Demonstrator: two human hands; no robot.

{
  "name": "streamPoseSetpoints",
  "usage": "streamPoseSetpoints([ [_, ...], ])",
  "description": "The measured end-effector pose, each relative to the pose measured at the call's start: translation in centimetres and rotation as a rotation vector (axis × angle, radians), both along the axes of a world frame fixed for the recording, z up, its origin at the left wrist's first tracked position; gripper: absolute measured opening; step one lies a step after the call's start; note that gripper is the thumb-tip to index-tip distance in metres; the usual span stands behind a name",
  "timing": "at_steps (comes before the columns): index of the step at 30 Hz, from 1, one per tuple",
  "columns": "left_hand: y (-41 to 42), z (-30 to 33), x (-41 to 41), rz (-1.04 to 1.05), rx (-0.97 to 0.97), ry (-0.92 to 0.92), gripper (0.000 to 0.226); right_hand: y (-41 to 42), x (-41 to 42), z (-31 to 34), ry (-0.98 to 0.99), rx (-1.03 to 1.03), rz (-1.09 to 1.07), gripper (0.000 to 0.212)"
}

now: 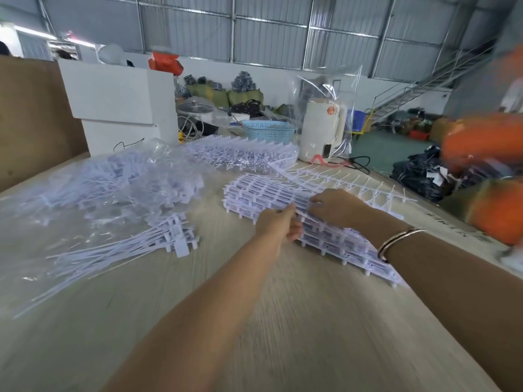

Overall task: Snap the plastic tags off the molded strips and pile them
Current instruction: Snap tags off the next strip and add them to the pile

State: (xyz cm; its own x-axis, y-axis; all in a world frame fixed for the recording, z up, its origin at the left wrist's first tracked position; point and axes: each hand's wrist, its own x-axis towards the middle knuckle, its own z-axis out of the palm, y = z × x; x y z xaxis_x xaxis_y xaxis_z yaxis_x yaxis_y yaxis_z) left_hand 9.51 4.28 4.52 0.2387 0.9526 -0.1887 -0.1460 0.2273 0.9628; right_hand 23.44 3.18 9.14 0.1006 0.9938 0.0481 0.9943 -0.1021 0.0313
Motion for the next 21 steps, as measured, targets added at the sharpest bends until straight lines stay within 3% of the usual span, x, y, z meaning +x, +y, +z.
streamPoseSetpoints([
  [10,-0.2,-0.7,-2.0,0.22,0.299,0.14,0.023,0.6,-0.6,-0.2,-0.011,0.05,0.015,0.04],
  [14,-0.3,-1.0,-2.6,0.108,0.155,0.119,0.022,0.0,-2.3,-1.3,-0.343,0.203,0.123,0.02],
  [18,-0.5,-1.5,-2.9,0.051,0.036,0.067,0.015,-0.4,-1.8,-1.7,-0.251,0.135,0.126,0.033],
  [21,-0.4,-1.3,-2.8,0.087,0.081,0.0,0.017,-0.1,-1.8,-1.4,-0.247,0.193,0.064,0.021],
])
